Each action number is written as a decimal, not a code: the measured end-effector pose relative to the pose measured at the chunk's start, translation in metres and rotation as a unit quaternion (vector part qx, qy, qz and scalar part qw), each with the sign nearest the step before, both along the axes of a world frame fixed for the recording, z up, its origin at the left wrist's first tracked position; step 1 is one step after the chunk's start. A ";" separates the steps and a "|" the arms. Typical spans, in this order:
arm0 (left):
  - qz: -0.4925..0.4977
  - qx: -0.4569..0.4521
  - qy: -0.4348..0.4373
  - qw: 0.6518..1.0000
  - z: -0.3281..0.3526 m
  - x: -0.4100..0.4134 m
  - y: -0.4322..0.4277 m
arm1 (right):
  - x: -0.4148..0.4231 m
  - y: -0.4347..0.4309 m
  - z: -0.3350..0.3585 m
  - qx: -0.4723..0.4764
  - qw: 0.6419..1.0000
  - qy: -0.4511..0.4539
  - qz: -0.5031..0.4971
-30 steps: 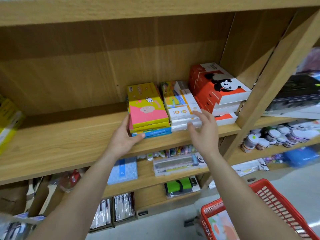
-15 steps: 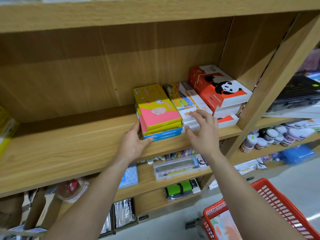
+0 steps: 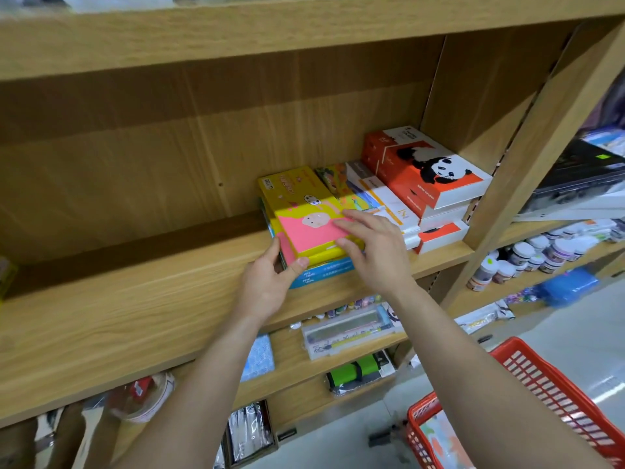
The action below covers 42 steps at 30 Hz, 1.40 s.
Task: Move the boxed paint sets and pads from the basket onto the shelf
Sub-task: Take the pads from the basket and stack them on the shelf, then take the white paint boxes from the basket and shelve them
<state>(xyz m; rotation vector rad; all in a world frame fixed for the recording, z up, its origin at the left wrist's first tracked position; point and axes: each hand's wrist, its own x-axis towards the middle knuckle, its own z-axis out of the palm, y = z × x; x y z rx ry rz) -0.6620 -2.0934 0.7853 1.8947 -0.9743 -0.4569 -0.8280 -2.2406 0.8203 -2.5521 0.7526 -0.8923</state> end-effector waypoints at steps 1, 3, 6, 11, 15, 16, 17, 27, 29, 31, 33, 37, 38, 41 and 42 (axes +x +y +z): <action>0.001 0.012 0.004 1.000 0.003 0.000 0.000 | 0.000 0.000 0.000 -0.003 1.000 -0.003 0.000; 0.001 0.028 0.015 0.999 0.009 -0.004 0.002 | 0.000 0.005 0.000 -0.008 1.000 -0.006 -0.006; 0.046 -0.017 0.001 0.999 0.012 -0.018 0.019 | -0.011 0.014 -0.001 -0.004 0.998 -0.045 -0.036; 0.051 -0.120 -0.071 0.989 0.000 -0.060 0.077 | -0.085 0.034 -0.026 0.110 0.978 -0.116 -0.137; -0.112 -0.024 -0.055 0.992 -0.024 -0.112 0.064 | -0.172 0.052 -0.082 0.175 0.942 -0.066 -0.278; -0.153 0.012 -0.057 0.986 -0.033 -0.124 0.053 | -0.194 0.057 -0.097 0.189 0.929 -0.048 -0.315; -0.192 0.048 -0.059 0.978 -0.045 -0.135 0.040 | -0.216 0.063 -0.111 0.207 0.913 -0.033 -0.350; -0.391 0.249 -0.051 0.884 -0.192 -0.261 -0.087 | -0.396 0.077 -0.231 0.365 0.754 0.101 -0.536; -0.392 0.267 -0.040 0.879 -0.221 -0.290 -0.108 | -0.412 0.060 -0.254 0.393 0.743 0.116 -0.530; -0.385 0.286 -0.010 0.877 -0.252 -0.321 -0.129 | -0.423 0.038 -0.277 0.408 0.746 0.127 -0.512; -0.377 0.314 0.025 0.871 -0.285 -0.350 -0.150 | -0.432 0.012 -0.297 0.412 0.753 0.137 -0.494; -0.354 0.357 0.078 0.861 -0.360 -0.399 -0.190 | -0.455 -0.034 -0.340 0.406 0.761 0.129 -0.489; -0.341 0.363 0.094 0.862 -0.378 -0.410 -0.199 | -0.459 -0.043 -0.352 0.406 0.762 0.123 -0.489; -0.282 0.379 0.161 0.867 -0.428 -0.438 -0.224 | -0.462 -0.065 -0.392 0.430 0.765 0.105 -0.468; -0.256 0.382 0.177 0.870 -0.444 -0.445 -0.232 | -0.461 -0.072 -0.407 0.442 0.763 0.098 -0.461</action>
